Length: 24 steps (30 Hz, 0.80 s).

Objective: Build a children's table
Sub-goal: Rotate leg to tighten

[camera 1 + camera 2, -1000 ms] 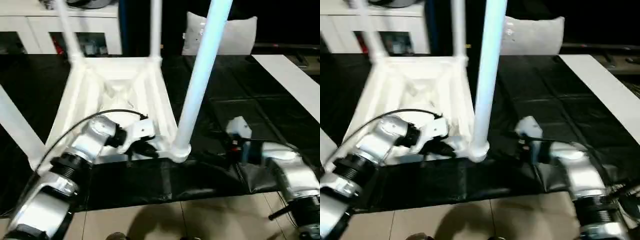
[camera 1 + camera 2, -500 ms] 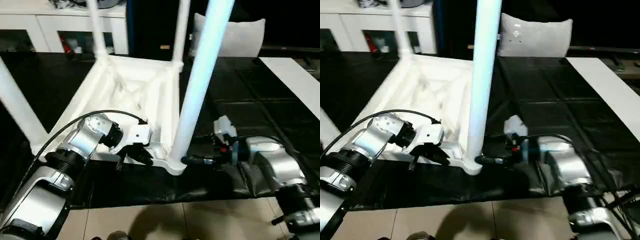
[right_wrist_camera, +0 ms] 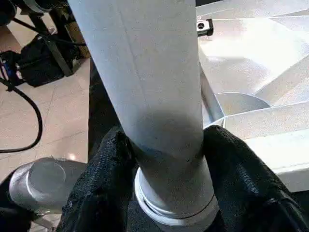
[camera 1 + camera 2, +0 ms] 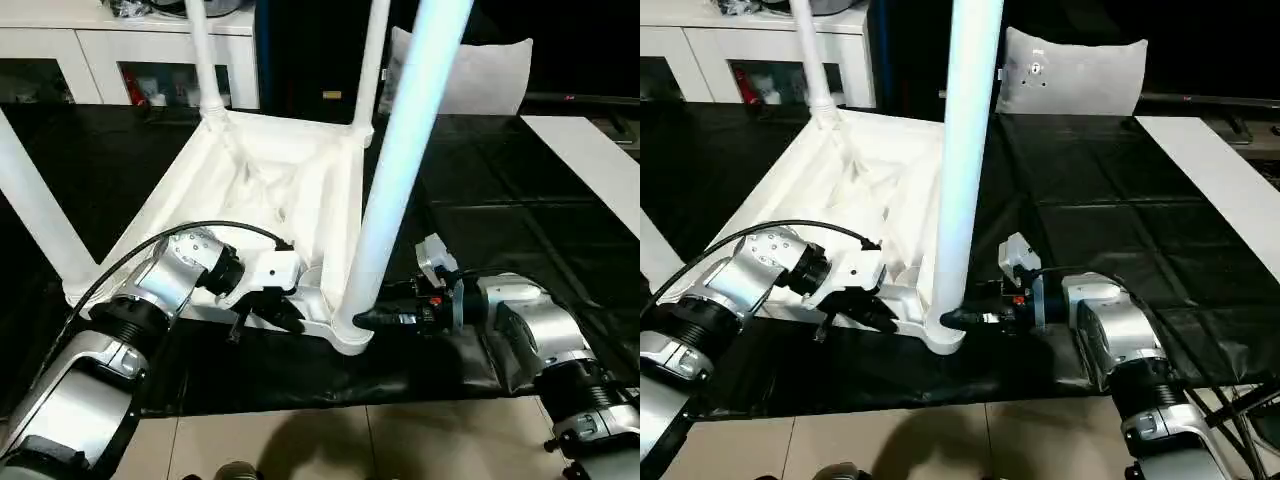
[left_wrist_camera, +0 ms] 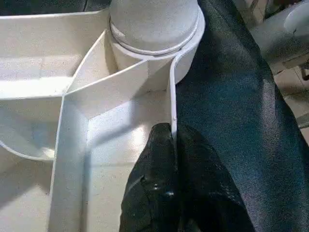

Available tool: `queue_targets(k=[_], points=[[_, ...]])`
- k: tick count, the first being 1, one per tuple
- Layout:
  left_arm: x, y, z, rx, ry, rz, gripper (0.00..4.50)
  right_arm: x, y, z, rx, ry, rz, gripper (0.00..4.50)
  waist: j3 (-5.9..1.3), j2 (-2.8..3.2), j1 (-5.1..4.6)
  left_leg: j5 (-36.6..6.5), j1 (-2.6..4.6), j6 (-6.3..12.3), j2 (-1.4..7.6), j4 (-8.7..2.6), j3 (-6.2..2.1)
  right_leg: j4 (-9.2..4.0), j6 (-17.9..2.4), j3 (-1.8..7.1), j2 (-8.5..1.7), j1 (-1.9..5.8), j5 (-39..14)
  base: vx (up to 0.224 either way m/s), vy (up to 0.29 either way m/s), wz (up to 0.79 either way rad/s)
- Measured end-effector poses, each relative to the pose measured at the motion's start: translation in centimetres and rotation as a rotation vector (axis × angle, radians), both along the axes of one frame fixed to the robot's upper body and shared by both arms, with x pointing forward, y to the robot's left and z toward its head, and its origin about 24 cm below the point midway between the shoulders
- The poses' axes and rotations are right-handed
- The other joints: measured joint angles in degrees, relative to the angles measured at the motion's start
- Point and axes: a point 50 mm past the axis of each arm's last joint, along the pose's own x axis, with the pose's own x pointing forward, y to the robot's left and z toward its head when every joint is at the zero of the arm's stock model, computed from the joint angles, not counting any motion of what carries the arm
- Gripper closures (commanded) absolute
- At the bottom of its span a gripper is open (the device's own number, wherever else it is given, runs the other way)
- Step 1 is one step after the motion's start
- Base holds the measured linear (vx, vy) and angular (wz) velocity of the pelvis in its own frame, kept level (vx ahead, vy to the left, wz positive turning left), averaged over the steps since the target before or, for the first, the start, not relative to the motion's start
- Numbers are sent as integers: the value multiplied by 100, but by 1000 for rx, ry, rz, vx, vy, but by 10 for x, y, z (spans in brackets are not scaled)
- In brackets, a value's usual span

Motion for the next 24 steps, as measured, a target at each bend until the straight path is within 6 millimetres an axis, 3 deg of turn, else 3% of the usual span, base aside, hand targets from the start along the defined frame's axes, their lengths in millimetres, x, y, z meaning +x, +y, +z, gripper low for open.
queue_targets(k=[19, 24], points=[[-1, 0, -1, 0, 23, 29, 450, -6, 3, -2, 4, 0, -31, 262, -2, 4, 36, -1, 14, -1, 2, -2, -5, 1, 29, 1, 1, 7, -17, 0, 0, 0], [-2, -5, -5, -19, 56, 128, 450, -14, 5, -8, 32, 24, -154, 262, -2, 4, 35, -1, 74, -2, 1, -5, -6, 2, 39, 11, 0, 50, -24, 0, 0, 0]])
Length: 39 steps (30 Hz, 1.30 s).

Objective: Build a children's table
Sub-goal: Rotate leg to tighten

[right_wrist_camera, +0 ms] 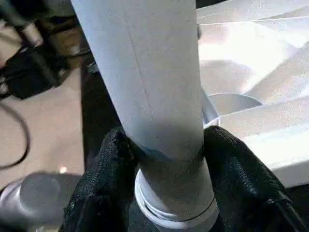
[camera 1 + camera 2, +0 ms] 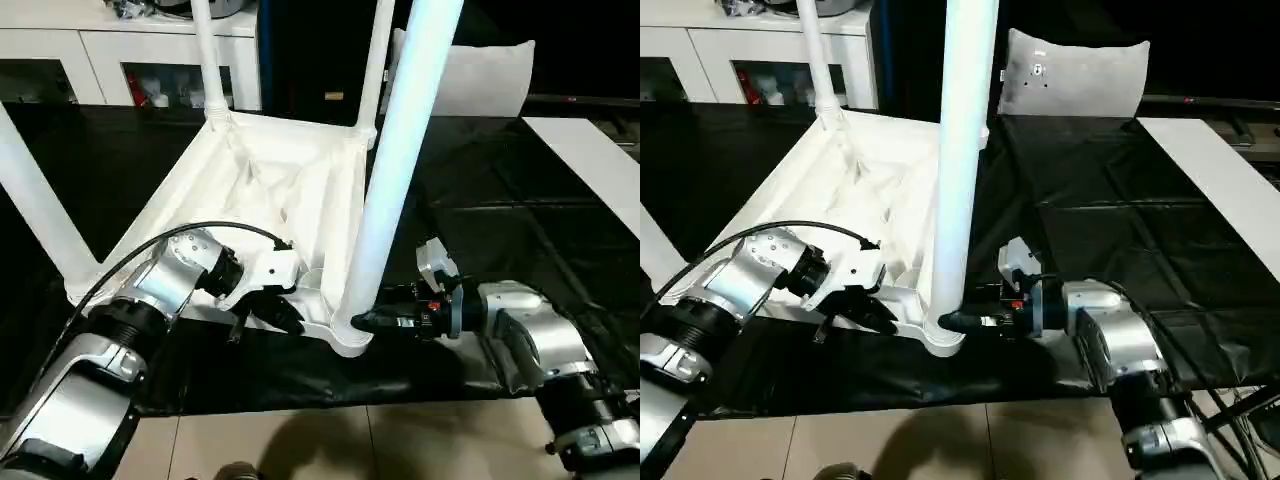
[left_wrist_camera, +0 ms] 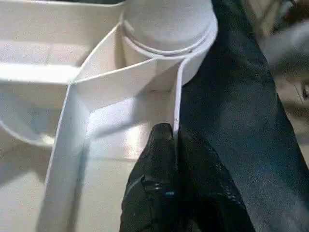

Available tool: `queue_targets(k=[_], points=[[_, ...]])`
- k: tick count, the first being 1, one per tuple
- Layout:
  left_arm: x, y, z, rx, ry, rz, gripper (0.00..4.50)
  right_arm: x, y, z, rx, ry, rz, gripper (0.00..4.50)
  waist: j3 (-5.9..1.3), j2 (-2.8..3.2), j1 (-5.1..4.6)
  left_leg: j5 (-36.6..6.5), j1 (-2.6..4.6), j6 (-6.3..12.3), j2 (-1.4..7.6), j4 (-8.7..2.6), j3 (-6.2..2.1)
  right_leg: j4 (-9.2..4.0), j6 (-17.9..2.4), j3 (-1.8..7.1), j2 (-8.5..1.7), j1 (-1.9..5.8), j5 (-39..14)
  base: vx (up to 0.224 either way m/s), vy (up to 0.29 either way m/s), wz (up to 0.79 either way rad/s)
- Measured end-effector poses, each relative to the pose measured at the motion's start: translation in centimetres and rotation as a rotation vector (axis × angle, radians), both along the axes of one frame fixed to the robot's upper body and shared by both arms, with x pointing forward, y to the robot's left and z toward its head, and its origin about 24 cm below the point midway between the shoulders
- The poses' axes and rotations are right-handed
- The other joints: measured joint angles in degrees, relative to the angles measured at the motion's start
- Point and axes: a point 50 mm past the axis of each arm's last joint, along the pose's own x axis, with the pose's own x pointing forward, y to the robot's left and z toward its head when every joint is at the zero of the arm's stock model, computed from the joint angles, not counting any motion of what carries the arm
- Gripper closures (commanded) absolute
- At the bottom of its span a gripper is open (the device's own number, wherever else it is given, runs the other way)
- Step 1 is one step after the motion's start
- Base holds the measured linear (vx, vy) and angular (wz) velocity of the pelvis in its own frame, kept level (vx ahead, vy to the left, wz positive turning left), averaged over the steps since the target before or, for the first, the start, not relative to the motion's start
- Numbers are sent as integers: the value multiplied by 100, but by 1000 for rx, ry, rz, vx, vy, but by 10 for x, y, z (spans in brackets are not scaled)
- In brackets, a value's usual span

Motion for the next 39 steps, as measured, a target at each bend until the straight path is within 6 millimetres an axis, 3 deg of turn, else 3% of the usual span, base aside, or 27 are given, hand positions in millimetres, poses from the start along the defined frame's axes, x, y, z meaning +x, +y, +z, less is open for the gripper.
queue_targets(k=[4, 6, 10, 11, 12, 13, 14, 15, 16, 17, 18, 19, 21, 22, 27, 29, 33, 35, 36, 39], points=[[4, -5, -2, -2, -6, 141, 450, 2, 8, -5, 8, -2, -229, 262, 0, 0, -182, 0, 23, 0, -6, -1, -9, -21, 7, -5, -2, 16, -5, 0, 0, 0], [6, -10, -4, -11, -9, 202, 450, 6, 11, -5, 5, 4, -340, 262, 0, 12, -337, 0, 21, 0, -5, 5, -19, -64, 8, -43, -9, 19, -6, 0, 0, 0], [11, -19, -6, -30, -20, 317, 450, 14, 25, -6, 11, 31, -565, 263, 44, 94, -645, -1, 10, -1, 59, -6, -172, -324, 7, -330, -8, 151, -7, 0, 0, 0], [12, -20, -7, -35, -34, 345, 450, 17, 31, -5, 12, 40, -641, 263, 78, 133, -692, -3, -12, -4, 93, -14, -183, -227, 10, -358, 0, 174, -78, -78, 5, -14], [14, -22, -6, -30, -51, 360, 450, 18, 36, -5, 17, 51, -699, 263, 97, 132, -699, -3, -1, -5, 84, -7, -158, 6, -67, -294, -7, 115, -267, -78, 5, -14], [15, -24, -7, -30, -62, 373, 450, 19, 39, -4, 14, 55, -739, 263, 109, 78, -659, -1, 54, -10, 66, -5, -86, 194, -85, -170, -5, 80, -349, -65, -37, 1], [16, -22, -6, -29, -70, 388, 450, 20, 43, -3, 12, 61, -768, 263, 116, -62, -606, -37, 179, -61, -23, 22, -55, 249, -35, -24, 10, -10, -348, -2, -96, 8], [17, -22, -6, -29, -80, 393, 450, 21, 44, -2, 11, 57, -782, 263, 132, -76, -588, -198, 191, -109, -24, 176, -28, 242, -20, -46, 14, -34, -337, -2, -96, 8], [17, -21, -5, -30, -87, 393, 450, 22, 48, 0, 3, 45, -787, 263, 119, -22, -519, -399, 195, -34, -25, 324, -65, 216, -20, -158, -12, -17, -337, 55, -67, -29], [19, -22, -2, -33, -102, 385, 450, 23, 49, 3, 4, 26, -804, 228, 130, 60, -476, -361, 130, -74, -51, 250, -246, 95, -19, -342, -5, -7, -336, 66, 10, -45], [19, -23, -1, -36, -106, 380, 450, 23, 48, 4, 1, 18, -811, 207, 124, 97, -486, -345, 106, -102, -5, 206, -298, -30, -19, -458, 7, 17, -336, 66, 10, -45], [19, -24, -1, -39, -109, 376, 450, 23, 49, 5, -4, 9, -819, 207, 121, 107, -523, -326, 98, -133, 20, 151, -332, -109, -19, -507, 15, 28, -331, 21, 25, -26], [19, -28, -1, -45, -123, 351, 450, 21, 47, 4, -15, -6, -837, 183, 122, 107, -573, -301, 97, -153, 1, 139, -312, -129, -92, -454, 13, 25, -206, 0, 0, 0], [18, -29, -1, -45, -126, 340, 450, 20, 45, 3, -33, -20, -839, 174, 124, 101, -570, -300, 130, -152, -30, 141, -288, -127, -102, -415, -3, 24, -136, 0, 0, 0], [18, -25, 3, -54, -161, 286, 450, 10, 30, 0, -105, -107, -787, 130, 126, 109, -425, -259, 114, -142, -39, 90, -229, -117, -109, -356, -2, -1, -35, 22, 4, 6], [18, -21, 4, -58, -172, 285, 450, 5, 23, 1, -105, -130, -775, 113, 116, 93, -425, -260, 120, -143, -38, 68, -157, -100, -136, -293, -2, -16, 77, 63, -21, 12], [16, -19, 4, -102, -179, 289, 450, -6, 19, 8, -25, -104, -711, 79, 115, 94, -404, -241, 101, -120, -19, -8, -135, -73, -160, -294, 13, -48, 29, 42, -20, 3], [12, -17, 4, -138, -166, 297, 450, -13, 14, 15, -4, -112, -654, 70, 113, 90, -391, -248, 72, -123, -21, -2, -124, -8, -170, -281, 7, -105, -17, 31, -12, 0], [10, -17, 4, -161, -149, 310, 407, -14, 12, 18, 7, -118, -631, 57, 112, 88, -385, -250, 59, -124, -16, -1, -125, 5, -177, -283, 11, -124, -26, 0, 0, 0], [5, -19, 13, -271, -126, 330, 388, -18, 8, 28, 37, -141, -561, 34, 106, 72, -335, -249, 5, -125, -12, 17, -123, 69, -208, -280, 11, -205, -51, 0, 0, 0]])
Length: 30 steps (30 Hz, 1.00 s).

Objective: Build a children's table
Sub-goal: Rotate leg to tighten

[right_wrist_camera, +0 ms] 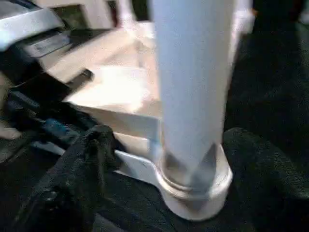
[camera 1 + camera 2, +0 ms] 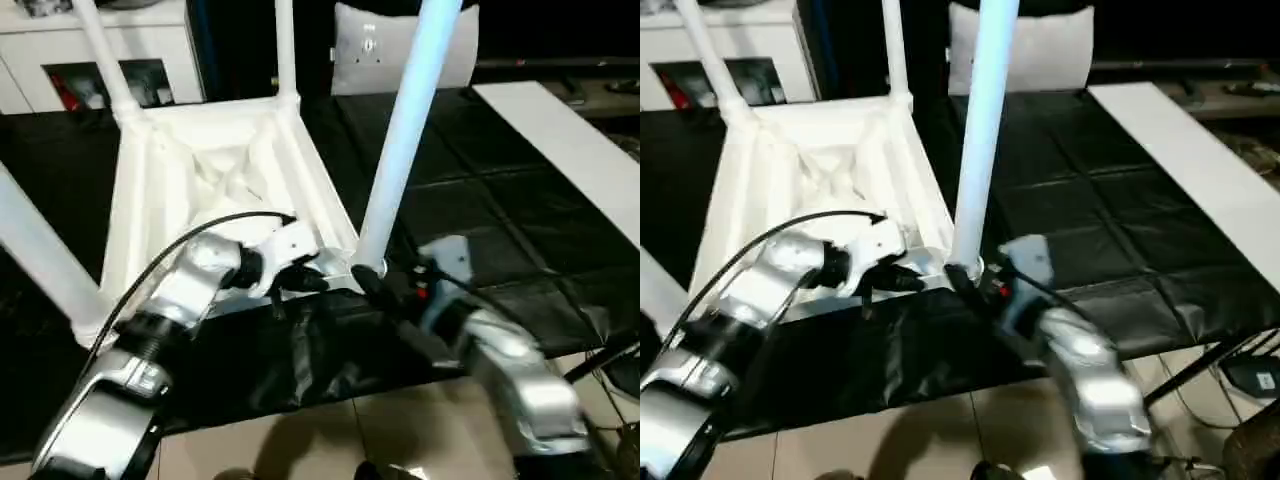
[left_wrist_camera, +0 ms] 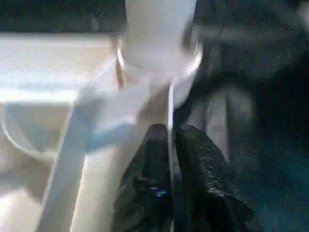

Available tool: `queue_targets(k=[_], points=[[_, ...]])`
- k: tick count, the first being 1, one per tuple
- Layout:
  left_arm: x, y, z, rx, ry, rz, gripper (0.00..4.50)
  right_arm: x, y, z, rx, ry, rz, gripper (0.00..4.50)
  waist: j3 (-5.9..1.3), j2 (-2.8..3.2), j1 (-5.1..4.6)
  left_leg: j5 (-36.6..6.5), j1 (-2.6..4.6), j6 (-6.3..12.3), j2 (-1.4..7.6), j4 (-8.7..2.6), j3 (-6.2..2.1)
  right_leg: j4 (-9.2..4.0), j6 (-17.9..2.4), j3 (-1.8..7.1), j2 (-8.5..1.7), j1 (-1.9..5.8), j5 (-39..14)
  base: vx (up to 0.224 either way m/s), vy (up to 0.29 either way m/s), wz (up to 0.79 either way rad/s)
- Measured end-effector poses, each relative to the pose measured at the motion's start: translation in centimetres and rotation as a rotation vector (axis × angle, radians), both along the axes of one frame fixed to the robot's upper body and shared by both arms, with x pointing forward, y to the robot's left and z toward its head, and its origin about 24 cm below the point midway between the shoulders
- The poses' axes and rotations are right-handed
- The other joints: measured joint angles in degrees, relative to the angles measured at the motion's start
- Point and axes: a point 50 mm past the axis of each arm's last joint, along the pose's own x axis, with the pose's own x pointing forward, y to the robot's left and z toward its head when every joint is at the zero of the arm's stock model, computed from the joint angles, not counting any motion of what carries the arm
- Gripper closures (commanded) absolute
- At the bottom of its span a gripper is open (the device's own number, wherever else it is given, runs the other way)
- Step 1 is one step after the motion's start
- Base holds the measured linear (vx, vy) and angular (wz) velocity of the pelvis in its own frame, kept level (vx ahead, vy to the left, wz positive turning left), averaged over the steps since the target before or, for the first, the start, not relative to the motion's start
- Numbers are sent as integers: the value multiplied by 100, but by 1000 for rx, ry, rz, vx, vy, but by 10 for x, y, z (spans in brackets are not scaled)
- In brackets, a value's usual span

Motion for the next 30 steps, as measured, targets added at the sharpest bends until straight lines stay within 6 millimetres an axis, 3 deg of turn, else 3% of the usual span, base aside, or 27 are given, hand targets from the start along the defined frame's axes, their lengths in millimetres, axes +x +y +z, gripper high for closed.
queue_targets(k=[4, 13, 16, 17, 19, 21, 26, 28, 29, 30], points=[[-11, -12, 17, -117, -54, -32, 358, -7, 6, 9, 46, -8, 108, 8, -14, -8, 37, 7, 26, -8, 5, 11, 5, 27, 9, 1, 2, 11, -15, 0, 0, 0], [-44, 2, 13, -224, -26, 146, 281, -4, 22, 31, 145, -40, 196, 0, -50, -58, -13, 56, 23, -75, 14, 17, -11, -64, 40, -54, 12, 64, 27, -17, -3, 0], [-66, 12, 14, -267, 4, 218, 268, 12, 33, 36, 179, -60, 171, 0, -51, -53, -154, 54, 91, -72, 36, 31, -20, -126, 45, -85, 9, 164, 29, 0, 0, 0], [-76, 14, 10, -269, 36, 225, 252, 19, 32, 37, 182, -67, 137, 0, -51, -47, -221, 52, 125, -69, 40, 29, -31, -199, 48, -138, 8, 213, 29, 0, 0, 0], [-89, 21, 3, -249, 70, 247, 236, 26, 31, 37, 176, -70, 113, 0, -47, -41, -287, 51, 116, -68, 111, 22, -57, -310, 51, -223, 22, 275, 30, 0, 0, 0], [-100, 34, -4, -208, 102, 287, 225, 31, 29, 35, 175, -63, 94, 0, -45, -43, -333, 50, 125, -65, 119, 23, -89, -340, 52, -210, 34, 320, 31, 0, 0, 0], [-133, 67, -5, -116, 159, 350, 180, 53, 18, 32, 131, -77, -25, 0, -39, -46, -431, 45, 186, -59, 91, 22, -94, -350, 56, -231, 11, 356, 28, 0, 0, 0], [-148, 83, -5, -62, 201, 383, 170, 63, -2, 30, 91, -89, -149, 0, -24, -29, -442, 44, 196, -59, 103, 21, -131, -384, 62, -283, 11, 408, 24, 0, 0, 0], [-154, 93, -4, -31, 220, 411, 170, 67, -22, 27, 67, -89, -245, 0, -10, -18, -424, 44, 198, -59, 106, 17, -138, -361, 73, -273, 12, 424, 16, 0, 0, 0], [-155, 98, -3, -20, 220, 433, 159, 68, -32, 26, 57, -84, -288, 0, 5, -21, -409, 44, 205, -59, 99, 16, -124, -297, 84, -208, 19, 415, 7, 0, 0, 0]])
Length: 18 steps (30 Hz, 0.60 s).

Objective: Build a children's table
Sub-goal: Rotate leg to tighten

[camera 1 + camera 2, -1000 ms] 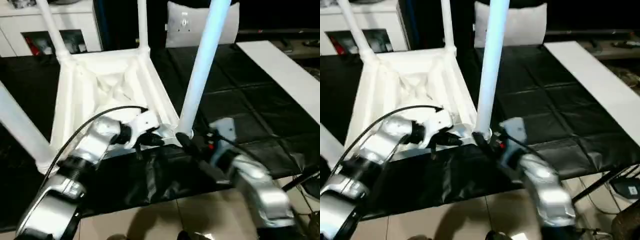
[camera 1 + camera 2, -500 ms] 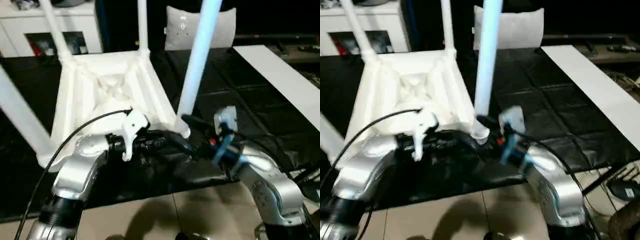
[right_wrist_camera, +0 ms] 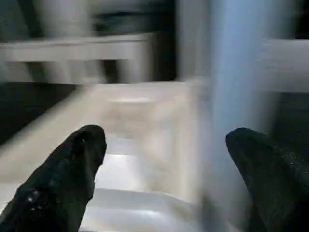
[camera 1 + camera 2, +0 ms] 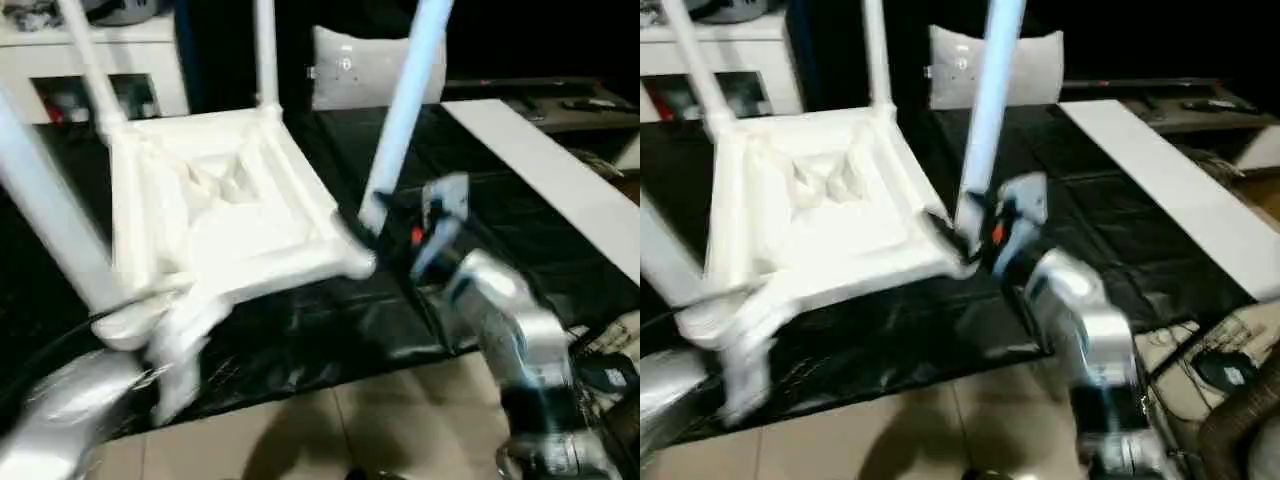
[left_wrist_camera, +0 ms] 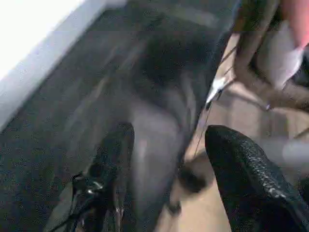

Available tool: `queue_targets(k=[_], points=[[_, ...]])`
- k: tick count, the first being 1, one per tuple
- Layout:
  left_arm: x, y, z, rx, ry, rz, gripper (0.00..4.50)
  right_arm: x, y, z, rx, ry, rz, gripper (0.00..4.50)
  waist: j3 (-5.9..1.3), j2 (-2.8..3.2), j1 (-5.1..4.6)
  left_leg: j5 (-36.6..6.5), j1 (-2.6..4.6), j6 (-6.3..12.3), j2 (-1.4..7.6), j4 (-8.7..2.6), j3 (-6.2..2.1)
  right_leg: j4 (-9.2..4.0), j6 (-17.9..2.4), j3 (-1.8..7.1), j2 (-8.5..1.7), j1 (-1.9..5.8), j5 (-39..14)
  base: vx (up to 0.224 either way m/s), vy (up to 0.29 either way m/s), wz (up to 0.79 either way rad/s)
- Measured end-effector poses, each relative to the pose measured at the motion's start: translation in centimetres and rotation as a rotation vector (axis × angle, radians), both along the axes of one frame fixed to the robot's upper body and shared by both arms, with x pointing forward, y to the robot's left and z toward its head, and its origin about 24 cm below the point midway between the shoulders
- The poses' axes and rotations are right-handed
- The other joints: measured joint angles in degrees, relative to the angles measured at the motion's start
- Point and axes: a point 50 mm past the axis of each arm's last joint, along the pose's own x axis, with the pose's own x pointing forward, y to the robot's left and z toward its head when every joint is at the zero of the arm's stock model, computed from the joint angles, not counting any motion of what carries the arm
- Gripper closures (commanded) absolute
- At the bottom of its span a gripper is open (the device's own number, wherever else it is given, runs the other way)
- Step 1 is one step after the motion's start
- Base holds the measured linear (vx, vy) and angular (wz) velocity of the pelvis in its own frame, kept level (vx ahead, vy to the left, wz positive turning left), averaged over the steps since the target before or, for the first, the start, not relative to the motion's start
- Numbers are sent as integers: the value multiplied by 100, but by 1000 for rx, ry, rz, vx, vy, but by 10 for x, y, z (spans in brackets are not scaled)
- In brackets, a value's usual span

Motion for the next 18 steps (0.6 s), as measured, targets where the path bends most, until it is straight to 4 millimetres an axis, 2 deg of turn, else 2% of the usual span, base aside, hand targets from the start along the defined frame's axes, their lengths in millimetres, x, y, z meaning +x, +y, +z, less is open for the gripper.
queue_targets(k=[1, 2, 3, 4, 5, 6, 7, 8, 9, 10, 11, 13, 14, 15, 18], points=[[0, 3, 1, 4, -5, 11, 150, 0, -5, 0, 3, -2, -29, 0, 14, -22, -1, 0, 18, -1, -11, 0, 23, 61, 5, 57, 1, -5, -6, -12, -32, 19], [-1, 3, 2, 6, -6, 12, 150, 1, -7, 1, 5, -10, -39, 0, 16, -56, -17, -1, 70, -3, -16, -1, 43, 99, 7, 76, 1, -22, -9, 0, 0, 0], [-5, 7, 4, 19, 11, 4, 142, 1, -4, 1, -3, -16, -28, 0, 24, -91, -52, -11, 106, -15, -40, 4, 57, 88, 8, -3, -11, -36, -9, 0, 0, 0], [-10, 15, 6, 51, 37, 5, 133, 1, -4, 1, -22, -18, -20, 0, 39, -62, -90, -34, 91, -34, -1, 24, -6, 27, 7, -153, -13, -1, -10, 0, 0, 0], [-13, 29, 12, 104, 51, 32, 124, -2, -7, -3, -46, -8, -21, 0, 56, -1, -103, -78, 10, -65, 70, 9, -108, -8, 28, -304, -17, 71, -44, 50, -30, -24], [-10, 39, 19, 135, 39, 53, 116, -5, -10, -7, -59, 5, -15, 0, 87, 24, -38, -80, -10, -72, 98, 3, -147, 201, 77, -225, 9, 23, -246, 50, -30, -24], [-5, 45, 26, 153, 7, 75, 116, -9, -13, -15, -67, 31, -10, 0, 85, -51, -17, -78, 24, -74, 89, 13, -44, 441, 51, -30, 8, -64, -331, 59, -70, -4], [-4, 49, 30, 155, -23, 96, 110, -12, -11, -22, -72, 57, 12, 0, 72, -220, -23, -87, 133, -85, -40, 58, 15, 581, -23, 179, 11, -159, -284, 65, -93, 14], [-4, 46, 29, 135, -25, 90, 100, -15, -9, -26, -77, 73, 26, 0, 50, -249, -7, -191, 144, -47, -74, 183, 18, 588, -32, 177, 19, -189, -281, 65, -93, 14], [-4, 45, 28, 121, -22, 87, 100, -15, -5, -27, -83, 76, 48, 0, 34, -195, 35, -348, 77, 91, -90, 294, -3, 568, -38, 114, -2, -211, -286, 93, -24, -20], [0, 45, 30, 115, -29, 97, 88, -19, 2, -30, -94, 82, 92, 0, 22, -121, 87, -398, -48, 181, -110, 262, -89, 484, -37, -13, -4, -206, -286, 93, 20, -44], [7, 46, 37, 124, -62, 110, 70, -27, 14, -42, -103, 131, 156, 0, -1, -111, 100, -320, -88, 51, -77, 171, -172, 359, -37, -98, 33, -199, -277, 78, 19, -29], [8, 48, 38, 137, -55, 118, 70, -31, 18, -47, -107, 151, 179, 0, -8, -95, 70, -211, -86, -63, -22, 147, -173, 326, -77, -95, 69, -192, -229, 0, 0, 0], [8, 50, 38, 146, -43, 125, 70, -32, 19, -49, -109, 160, 189, 0, -13, -86, 56, -164, -85, -129, -15, 160, -170, 321, -104, -88, 72, -189, -178, 0, 0, 0], [8, 58, 40, 188, 23, 155, 45, -39, 24, -54, -112, 179, 216, 0, -36, -107, 15, -182, -70, -112, -49, 143, -136, 315, -121, 1, 80, -195, -155, 0, 0, 0]])
